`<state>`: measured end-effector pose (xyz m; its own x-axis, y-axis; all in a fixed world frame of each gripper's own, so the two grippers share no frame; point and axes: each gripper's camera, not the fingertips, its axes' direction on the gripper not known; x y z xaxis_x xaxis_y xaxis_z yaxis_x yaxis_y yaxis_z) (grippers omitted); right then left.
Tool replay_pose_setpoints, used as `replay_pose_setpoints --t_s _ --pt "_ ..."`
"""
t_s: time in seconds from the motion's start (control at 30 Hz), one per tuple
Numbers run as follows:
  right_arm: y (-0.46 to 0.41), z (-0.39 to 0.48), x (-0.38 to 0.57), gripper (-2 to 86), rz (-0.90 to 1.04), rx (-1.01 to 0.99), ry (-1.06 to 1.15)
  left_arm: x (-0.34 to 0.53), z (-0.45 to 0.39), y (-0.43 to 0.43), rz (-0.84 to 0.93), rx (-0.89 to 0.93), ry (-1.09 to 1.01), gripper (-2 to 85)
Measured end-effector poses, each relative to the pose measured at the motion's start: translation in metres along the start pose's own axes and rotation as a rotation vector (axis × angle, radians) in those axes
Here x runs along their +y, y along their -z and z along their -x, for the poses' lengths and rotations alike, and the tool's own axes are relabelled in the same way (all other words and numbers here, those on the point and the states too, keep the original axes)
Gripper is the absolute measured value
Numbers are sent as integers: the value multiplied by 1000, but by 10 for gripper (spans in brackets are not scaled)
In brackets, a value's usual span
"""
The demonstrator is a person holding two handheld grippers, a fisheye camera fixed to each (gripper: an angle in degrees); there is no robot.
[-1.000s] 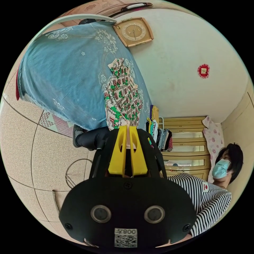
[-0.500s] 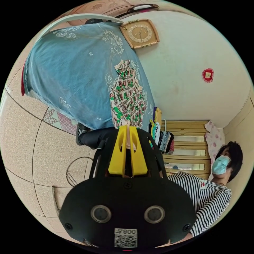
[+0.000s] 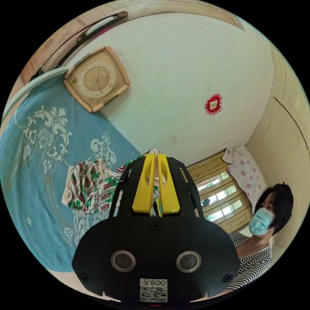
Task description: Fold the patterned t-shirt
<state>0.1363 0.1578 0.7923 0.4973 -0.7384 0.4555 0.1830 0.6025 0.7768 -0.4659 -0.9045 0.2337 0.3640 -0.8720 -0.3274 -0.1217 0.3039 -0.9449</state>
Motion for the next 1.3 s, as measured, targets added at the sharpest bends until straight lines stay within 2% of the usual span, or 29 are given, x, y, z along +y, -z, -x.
replay_pose_setpoints --t_s 0.07,0.17,0.33,0.43,0.6,0.77,0.9,1.1,1.3 --pt "21 54 -42 3 -49 18 127 -40 -72 12 -35 16 -199 11" --pt "56 137 -67 3 -111 59 309 -48 -149 41 -79 14 -409 12" --pt "102 201 -21 4 -179 71 427 4 -196 90 -109 31 -509 12" --pt "117 197 32 4 -180 44 375 49 -190 105 -50 23 -477 10" --pt "91 144 143 3 -28 86 210 127 -141 108 83 -99 -368 10" --pt "46 41 252 2 93 75 -98 220 -21 97 188 -123 -27 11" --pt "15 -29 326 3 187 55 -327 267 36 88 245 -185 155 11" --pt "3 -39 348 4 271 101 -328 293 59 77 268 -204 200 13" --pt "12 -36 352 4 249 105 -301 298 63 75 243 -194 191 13"
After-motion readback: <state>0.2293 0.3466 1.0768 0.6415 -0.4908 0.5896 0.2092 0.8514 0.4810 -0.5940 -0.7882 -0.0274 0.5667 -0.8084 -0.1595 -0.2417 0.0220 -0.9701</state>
